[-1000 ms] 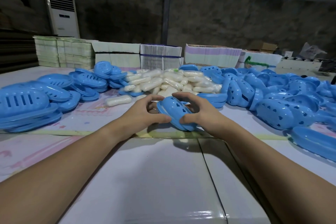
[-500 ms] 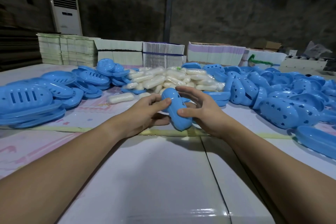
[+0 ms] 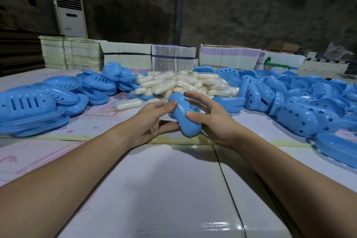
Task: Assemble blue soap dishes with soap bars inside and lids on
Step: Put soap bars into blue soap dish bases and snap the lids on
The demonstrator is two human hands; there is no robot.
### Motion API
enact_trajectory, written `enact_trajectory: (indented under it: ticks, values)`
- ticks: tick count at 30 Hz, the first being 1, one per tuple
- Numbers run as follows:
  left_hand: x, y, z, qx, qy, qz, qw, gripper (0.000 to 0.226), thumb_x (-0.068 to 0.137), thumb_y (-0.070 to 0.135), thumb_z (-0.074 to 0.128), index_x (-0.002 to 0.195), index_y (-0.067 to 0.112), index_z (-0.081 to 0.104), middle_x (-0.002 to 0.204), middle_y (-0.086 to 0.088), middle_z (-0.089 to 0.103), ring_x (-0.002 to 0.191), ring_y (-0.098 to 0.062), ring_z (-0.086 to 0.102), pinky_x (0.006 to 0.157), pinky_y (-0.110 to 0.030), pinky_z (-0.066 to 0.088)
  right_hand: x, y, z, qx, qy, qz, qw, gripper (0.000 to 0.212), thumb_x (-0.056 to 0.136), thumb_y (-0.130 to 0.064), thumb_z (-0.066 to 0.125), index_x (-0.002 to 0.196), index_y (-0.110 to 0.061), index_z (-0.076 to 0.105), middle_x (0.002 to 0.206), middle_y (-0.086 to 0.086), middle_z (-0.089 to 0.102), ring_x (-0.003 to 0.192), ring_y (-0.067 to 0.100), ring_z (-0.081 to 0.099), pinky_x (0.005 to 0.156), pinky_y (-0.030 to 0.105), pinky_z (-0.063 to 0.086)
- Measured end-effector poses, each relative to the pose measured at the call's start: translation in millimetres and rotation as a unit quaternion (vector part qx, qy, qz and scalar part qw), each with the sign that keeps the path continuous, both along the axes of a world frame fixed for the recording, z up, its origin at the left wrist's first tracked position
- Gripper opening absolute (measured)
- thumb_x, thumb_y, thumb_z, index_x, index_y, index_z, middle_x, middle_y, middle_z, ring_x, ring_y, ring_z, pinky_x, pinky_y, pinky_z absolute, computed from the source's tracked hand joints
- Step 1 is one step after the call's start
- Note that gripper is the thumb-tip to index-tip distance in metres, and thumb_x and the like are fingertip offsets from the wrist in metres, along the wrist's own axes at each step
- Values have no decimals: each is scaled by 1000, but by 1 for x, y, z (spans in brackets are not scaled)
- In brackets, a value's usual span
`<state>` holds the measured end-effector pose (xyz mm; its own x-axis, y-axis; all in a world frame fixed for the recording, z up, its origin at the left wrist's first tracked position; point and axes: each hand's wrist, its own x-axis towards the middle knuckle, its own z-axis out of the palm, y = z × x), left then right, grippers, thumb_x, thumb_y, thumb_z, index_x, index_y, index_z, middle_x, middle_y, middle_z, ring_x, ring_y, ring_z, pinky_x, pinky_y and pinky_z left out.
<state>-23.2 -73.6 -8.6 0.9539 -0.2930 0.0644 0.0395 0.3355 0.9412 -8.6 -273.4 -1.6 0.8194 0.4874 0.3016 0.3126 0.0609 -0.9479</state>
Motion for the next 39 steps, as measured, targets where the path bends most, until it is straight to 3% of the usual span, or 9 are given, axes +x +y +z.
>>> enact_trajectory:
  ticks: [5, 9, 14, 18, 21, 25, 29, 34, 39]
  values:
    - [0, -3, 6, -102, 26, 28, 994, 54, 85, 31, 69, 129, 2, 61, 126, -21, 68, 111, -38, 69, 86, -42, 61, -6, 3, 0, -122, -121, -79, 982, 62, 83, -33, 76, 138, -41, 47, 131, -17, 53, 111, -3, 58, 86, 19, 52]
    - [2, -4, 9, -189, 50, 71, 978, 51, 78, 29, 73, 121, 1, 66, 123, -23, 66, 108, -39, 70, 85, -46, 61, -5, 3, 0, -147, -205, -157, 955, 66, 77, -28, 80, 134, -40, 50, 128, -20, 56, 114, -1, 54, 98, 28, 50]
    - [-1, -5, 9, -176, 80, 47, 980, 64, 77, 35, 75, 133, 9, 57, 130, -26, 58, 106, -51, 68, 78, -47, 63, -8, 2, 5, -173, -273, -203, 924, 56, 74, -48, 65, 127, -36, 58, 113, -23, 63, 104, 5, 59, 88, 35, 54]
    - [0, -6, 7, -122, 77, 39, 989, 58, 81, 41, 73, 131, 16, 60, 127, -23, 63, 104, -49, 69, 74, -43, 63, -6, 2, 9, -185, -310, -223, 906, 42, 80, -38, 60, 122, -32, 62, 106, -15, 67, 97, 9, 60, 83, 42, 54]
    - [0, -5, 6, -88, 69, 55, 992, 53, 80, 42, 74, 126, 17, 64, 125, -22, 65, 103, -45, 71, 78, -42, 63, -4, 0, 7, -195, -291, -206, 914, 37, 82, -38, 61, 119, -37, 61, 104, -21, 65, 99, 6, 59, 85, 38, 53]
    - [-1, -3, 6, -75, 31, 87, 993, 42, 88, 32, 75, 122, 11, 62, 126, -21, 65, 100, -40, 73, 75, -34, 62, -2, -5, 6, -201, -200, -152, 947, 31, 83, -49, 62, 110, -61, 51, 109, -32, 59, 102, -5, 57, 85, 21, 46]
    - [-4, -8, 5, -61, -23, 38, 997, 56, 78, 27, 81, 127, 11, 58, 119, -19, 71, 107, -38, 71, 81, -33, 61, -3, -3, 6, -173, -154, -110, 967, 30, 89, -51, 60, 116, -60, 49, 118, -16, 61, 101, -1, 62, 79, 11, 47]
    - [-5, -14, 7, -17, -50, 41, 998, 58, 78, 26, 77, 132, 15, 58, 121, -19, 70, 108, -36, 71, 87, -35, 60, -6, -5, 11, -171, -142, -128, 967, 47, 79, -54, 63, 124, -52, 51, 109, 2, 64, 94, 17, 65, 80, 25, 54]
    - [-5, -12, 9, 26, -65, 81, 994, 38, 79, 28, 72, 113, 12, 68, 108, -10, 77, 95, -28, 76, 72, -25, 61, -12, -15, 27, -222, -189, -201, 935, 42, 84, -49, 61, 125, -49, 50, 102, -19, 57, 94, 4, 57, 80, 26, 45]
